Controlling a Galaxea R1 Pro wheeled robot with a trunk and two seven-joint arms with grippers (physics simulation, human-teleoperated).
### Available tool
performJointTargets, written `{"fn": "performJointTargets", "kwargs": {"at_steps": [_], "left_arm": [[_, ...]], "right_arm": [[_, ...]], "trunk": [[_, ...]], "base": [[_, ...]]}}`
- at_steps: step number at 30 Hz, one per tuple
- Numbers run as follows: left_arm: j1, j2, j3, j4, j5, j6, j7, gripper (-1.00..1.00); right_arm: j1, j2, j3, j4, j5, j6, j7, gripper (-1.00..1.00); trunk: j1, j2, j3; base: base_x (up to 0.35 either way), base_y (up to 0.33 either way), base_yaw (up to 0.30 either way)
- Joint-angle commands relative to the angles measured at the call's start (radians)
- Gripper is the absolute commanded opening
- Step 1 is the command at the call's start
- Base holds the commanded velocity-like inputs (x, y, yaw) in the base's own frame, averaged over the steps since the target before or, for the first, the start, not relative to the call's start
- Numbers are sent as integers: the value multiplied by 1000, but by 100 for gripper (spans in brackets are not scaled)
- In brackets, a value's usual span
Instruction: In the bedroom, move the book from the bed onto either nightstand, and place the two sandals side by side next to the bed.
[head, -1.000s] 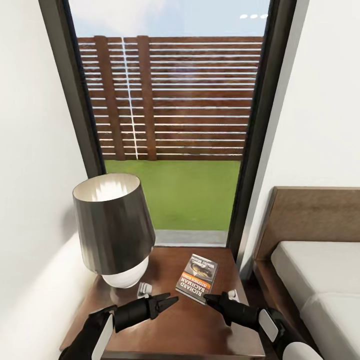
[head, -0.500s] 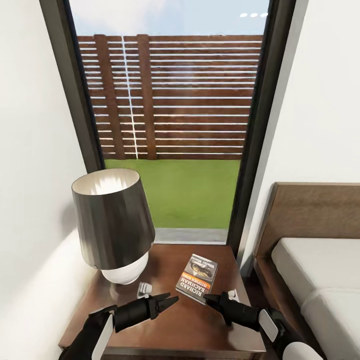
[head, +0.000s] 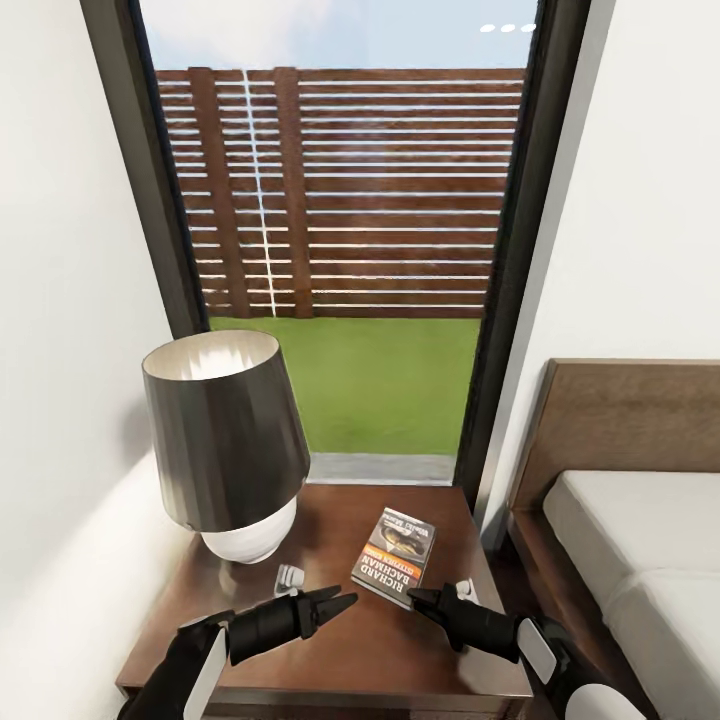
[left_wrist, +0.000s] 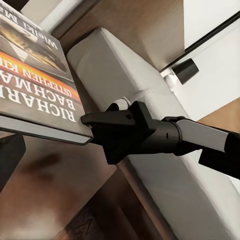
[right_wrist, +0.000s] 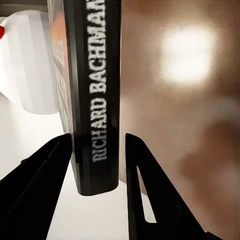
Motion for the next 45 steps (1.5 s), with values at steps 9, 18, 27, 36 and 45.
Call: {"fn": "performJointTargets", "kwargs": {"at_steps": [9, 18, 27, 36, 45], "left_arm": [[-1, -1, 2, 0, 1, 10, -3, 100], [-1, -1, 2, 0, 0, 10, -2, 100], [-1, -1, 2, 0, 0, 10, -2, 100], [-1, -1, 2, 0, 1, 10, -2, 100], [-1, -1, 2, 0, 0, 10, -2, 100]], "right_arm": [[-1, 0, -5, 0, 1, 5, 3, -100], [-1, 0, -5, 0, 1, 5, 3, -100], [-1, 0, -5, 0, 1, 5, 3, -100], [-1, 0, -5, 0, 1, 5, 3, -100], [-1, 0, -5, 0, 1, 5, 3, -100]], "trunk": [[19, -35, -17], [30, -56, -26], [34, -63, -29], [42, -77, -35], [50, -91, -42]], "base": [[0, 0, 0], [0, 0, 0], [0, 0, 0], [0, 0, 0], [0, 0, 0]]}}
